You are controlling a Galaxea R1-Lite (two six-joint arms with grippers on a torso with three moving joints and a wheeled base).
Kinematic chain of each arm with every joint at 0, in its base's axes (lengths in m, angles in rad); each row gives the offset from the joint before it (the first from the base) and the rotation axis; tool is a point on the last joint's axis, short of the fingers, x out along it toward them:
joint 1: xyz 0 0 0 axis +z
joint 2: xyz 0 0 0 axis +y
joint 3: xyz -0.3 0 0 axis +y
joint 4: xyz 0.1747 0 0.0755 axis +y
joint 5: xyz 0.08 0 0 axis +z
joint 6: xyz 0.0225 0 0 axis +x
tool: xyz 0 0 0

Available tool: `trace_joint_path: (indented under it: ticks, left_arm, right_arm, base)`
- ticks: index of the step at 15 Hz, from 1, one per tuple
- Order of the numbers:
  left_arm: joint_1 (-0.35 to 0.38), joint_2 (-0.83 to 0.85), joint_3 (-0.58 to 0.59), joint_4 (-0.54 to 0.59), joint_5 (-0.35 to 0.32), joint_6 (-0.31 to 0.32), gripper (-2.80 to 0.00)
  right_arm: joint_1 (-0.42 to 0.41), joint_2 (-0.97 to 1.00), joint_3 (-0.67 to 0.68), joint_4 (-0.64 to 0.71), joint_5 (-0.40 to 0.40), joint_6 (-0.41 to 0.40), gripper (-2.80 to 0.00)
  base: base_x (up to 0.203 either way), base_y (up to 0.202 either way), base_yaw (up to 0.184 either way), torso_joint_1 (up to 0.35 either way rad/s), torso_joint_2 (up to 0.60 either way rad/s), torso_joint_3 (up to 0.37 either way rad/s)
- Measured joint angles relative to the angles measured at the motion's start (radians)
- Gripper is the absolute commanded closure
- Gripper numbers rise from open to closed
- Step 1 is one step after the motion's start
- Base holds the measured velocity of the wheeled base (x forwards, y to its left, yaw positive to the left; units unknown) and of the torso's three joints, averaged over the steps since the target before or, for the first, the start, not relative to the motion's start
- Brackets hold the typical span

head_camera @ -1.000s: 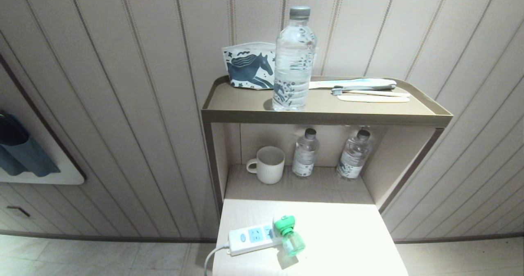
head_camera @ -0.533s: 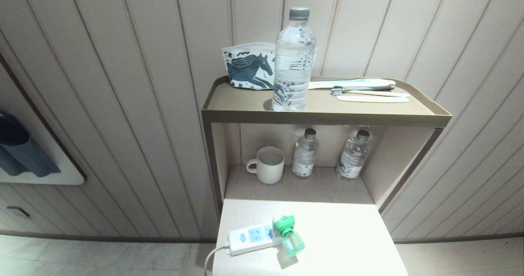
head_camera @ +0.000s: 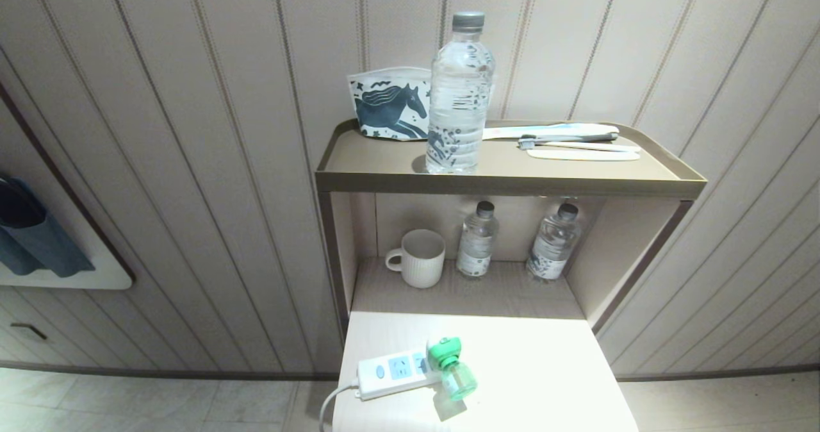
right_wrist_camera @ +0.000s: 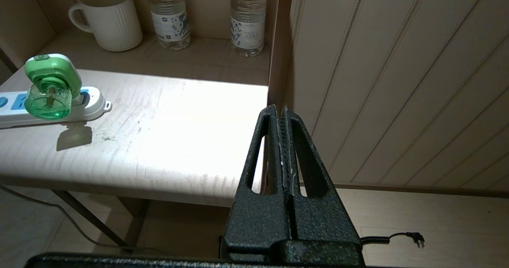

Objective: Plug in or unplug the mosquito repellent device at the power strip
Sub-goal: Hold the socket with your left hand and unplug it with your right hand

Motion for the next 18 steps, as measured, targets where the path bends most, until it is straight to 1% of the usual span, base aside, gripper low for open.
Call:
trace_joint_path:
  ticks: [9,11,18]
  left_arm:
    - [0.000,0.000,0.000,0.001,0.000,0.000,0.00]
    - [0.000,0.000,0.000,0.000,0.000,0.000,0.00]
    - [0.000,0.000,0.000,0.001,0.000,0.000,0.00]
  right_arm:
    - [0.000,-0.002,0.001,0.003,-0.004,0.008,0.00]
    - [0.000,-0.002,0.001,0.002,-0.004,-0.007,0.00]
    - [0.001,-0.001,0.003,-0.002,-0.010,0.019,0.00]
  base:
    - [0.000,0.000,0.000,0.000,0.00,0.000]
    - [0.000,0.000,0.000,0.000,0.00,0.000]
    - [0.000,0.000,0.000,0.000,0.00,0.000]
